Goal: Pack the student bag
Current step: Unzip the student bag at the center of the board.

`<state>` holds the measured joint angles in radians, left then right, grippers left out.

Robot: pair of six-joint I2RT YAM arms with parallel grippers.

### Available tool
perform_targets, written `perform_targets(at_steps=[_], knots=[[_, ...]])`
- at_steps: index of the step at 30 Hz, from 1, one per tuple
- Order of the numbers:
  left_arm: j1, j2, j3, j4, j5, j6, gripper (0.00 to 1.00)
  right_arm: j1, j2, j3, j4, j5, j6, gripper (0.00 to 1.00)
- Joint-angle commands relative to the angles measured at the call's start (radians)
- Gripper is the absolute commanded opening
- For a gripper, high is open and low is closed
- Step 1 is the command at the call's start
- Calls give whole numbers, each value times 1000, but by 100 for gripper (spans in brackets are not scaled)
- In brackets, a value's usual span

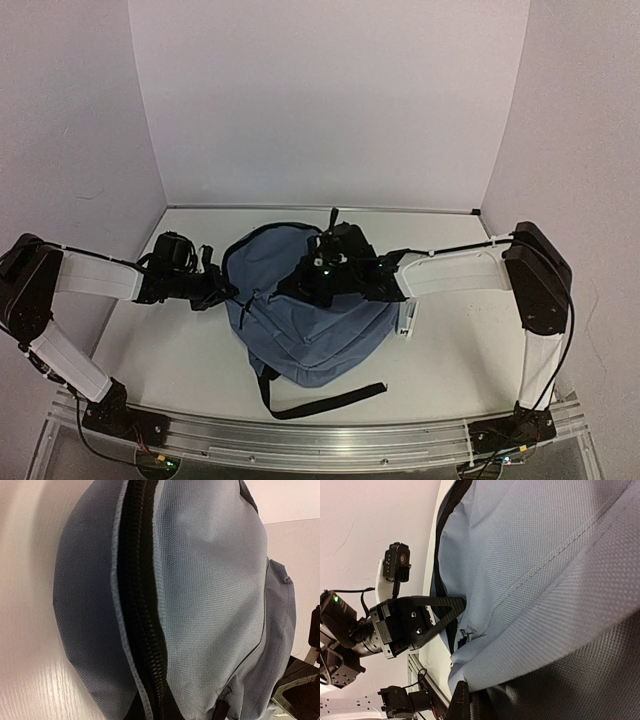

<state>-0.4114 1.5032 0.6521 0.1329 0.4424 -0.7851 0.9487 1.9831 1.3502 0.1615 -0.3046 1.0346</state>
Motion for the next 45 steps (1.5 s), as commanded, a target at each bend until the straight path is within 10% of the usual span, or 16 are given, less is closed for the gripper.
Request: perform_targets(at_steps=[1, 11, 45], knots=[[-8, -27, 0, 14, 7, 10, 0, 7, -52, -28, 26, 101, 5, 0], [-3, -87, -51, -52, -126, 0, 0, -4, -200, -142, 35, 367, 13, 0], [3, -302, -206, -213, -82, 49, 0, -245, -125, -29, -22, 472, -229, 0]])
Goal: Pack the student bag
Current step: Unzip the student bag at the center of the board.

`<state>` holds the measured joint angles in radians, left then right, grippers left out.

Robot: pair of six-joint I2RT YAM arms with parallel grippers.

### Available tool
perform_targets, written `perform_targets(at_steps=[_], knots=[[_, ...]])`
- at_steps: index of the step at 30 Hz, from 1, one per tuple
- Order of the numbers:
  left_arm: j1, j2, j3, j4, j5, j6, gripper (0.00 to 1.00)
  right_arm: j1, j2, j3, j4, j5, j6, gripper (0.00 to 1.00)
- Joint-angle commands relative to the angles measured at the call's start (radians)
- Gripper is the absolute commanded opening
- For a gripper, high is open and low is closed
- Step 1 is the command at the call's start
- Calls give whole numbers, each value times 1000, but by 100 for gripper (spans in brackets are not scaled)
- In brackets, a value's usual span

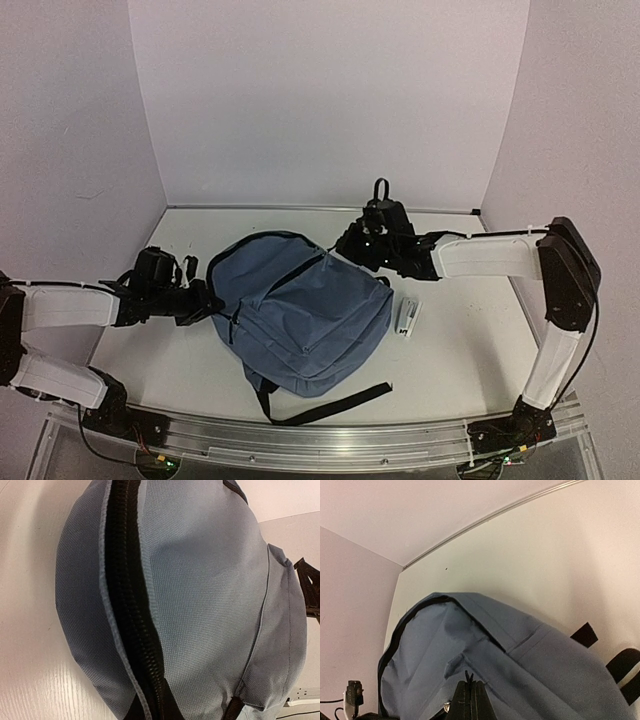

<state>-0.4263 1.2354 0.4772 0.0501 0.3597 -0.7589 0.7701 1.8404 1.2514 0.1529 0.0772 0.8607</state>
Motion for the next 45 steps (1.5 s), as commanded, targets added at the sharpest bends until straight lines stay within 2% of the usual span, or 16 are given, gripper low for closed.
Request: perform_targets(at_steps=[1, 2, 4, 6, 8, 11, 14, 19, 28, 35, 37, 39, 41, 45], knots=[[18, -40, -24, -143, 7, 28, 1, -67, 17, 84, -18, 50, -70, 0], [18, -48, -9, -164, 10, 35, 10, -67, 13, 98, -29, 25, -91, 1], [18, -74, 31, -217, 2, 54, 36, -67, -7, 118, -64, -33, -118, 8], [18, -112, 86, -285, -29, 81, 63, -67, -51, 109, -117, -46, -134, 26], [17, -143, 151, -350, -64, 121, 78, -67, -114, 77, -157, -37, -143, 44], [14, -151, 251, -412, -77, 188, 84, -67, -219, -1, -248, -27, -136, 60], [4, -116, 339, -411, -15, 239, 85, -66, -315, -101, -304, -27, -102, 72], [-73, 13, 481, -420, 15, 333, 88, -66, -428, -257, -361, -39, -31, 76], [-249, 313, 749, -487, -39, 474, 93, -60, -507, -456, -317, -159, 77, 65], [-281, 443, 854, -543, -82, 509, 94, -56, -460, -522, -178, -263, 101, 56], [-284, 471, 874, -565, -98, 514, 92, -57, -438, -523, -163, -269, 100, 54], [-288, 489, 888, -579, -107, 517, 85, -57, -412, -522, -120, -274, 99, 52], [-292, 504, 900, -594, -121, 518, 73, -57, -389, -520, -97, -274, 99, 46], [-295, 509, 902, -607, -164, 515, 34, -56, -341, -511, -56, -277, 94, 35]])
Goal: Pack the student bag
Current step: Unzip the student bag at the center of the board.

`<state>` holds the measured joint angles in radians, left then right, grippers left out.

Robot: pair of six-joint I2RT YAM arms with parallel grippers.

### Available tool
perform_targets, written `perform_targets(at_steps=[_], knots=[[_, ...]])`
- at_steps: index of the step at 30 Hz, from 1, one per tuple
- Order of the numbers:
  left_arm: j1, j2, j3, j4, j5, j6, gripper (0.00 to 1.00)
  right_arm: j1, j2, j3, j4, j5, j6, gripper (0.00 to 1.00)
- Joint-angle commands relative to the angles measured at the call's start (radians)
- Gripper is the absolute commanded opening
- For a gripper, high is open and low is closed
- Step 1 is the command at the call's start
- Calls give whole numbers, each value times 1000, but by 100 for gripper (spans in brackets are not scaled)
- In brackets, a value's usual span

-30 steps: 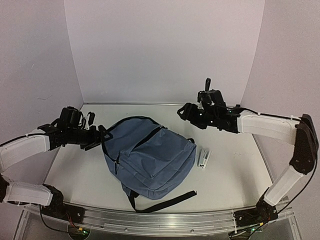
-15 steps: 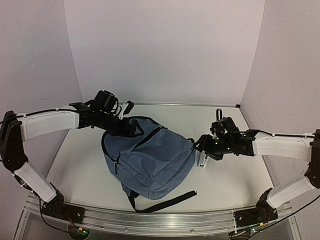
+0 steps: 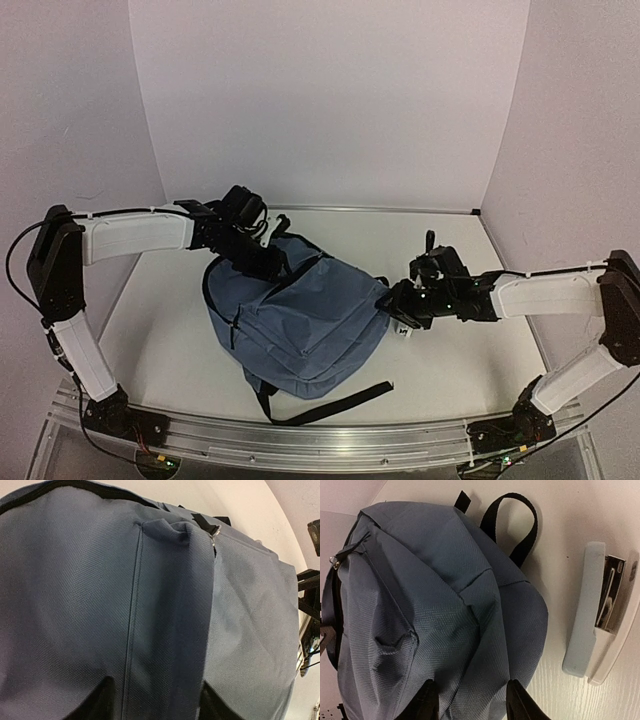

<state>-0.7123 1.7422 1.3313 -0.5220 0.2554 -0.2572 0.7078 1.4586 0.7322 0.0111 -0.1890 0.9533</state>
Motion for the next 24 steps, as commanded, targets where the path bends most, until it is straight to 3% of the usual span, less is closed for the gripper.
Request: perform_targets(at_steps=[1, 4, 7, 14, 21, 22, 24], knots=[[-9, -1, 44, -34, -66, 10, 25, 5, 58, 15, 91, -11, 0, 31], [-9, -19, 28, -28, -79, 0, 5, 6, 88, 32, 108, 4, -5, 10], [-9, -45, 9, -26, -70, -10, 0, 2, 107, 76, 103, 56, -43, 0], [-41, -108, -52, 45, 23, -112, 0, -92, 249, 262, 56, 103, -197, 0], [-110, -173, -170, 258, 38, -329, 0, -221, 419, 514, -27, 126, -358, 1], [-110, -184, -198, 289, 17, -370, 0, -227, 432, 552, -56, 144, -383, 4], [-110, -204, -244, 326, -46, -436, 0, -227, 439, 606, -103, 174, -422, 21]])
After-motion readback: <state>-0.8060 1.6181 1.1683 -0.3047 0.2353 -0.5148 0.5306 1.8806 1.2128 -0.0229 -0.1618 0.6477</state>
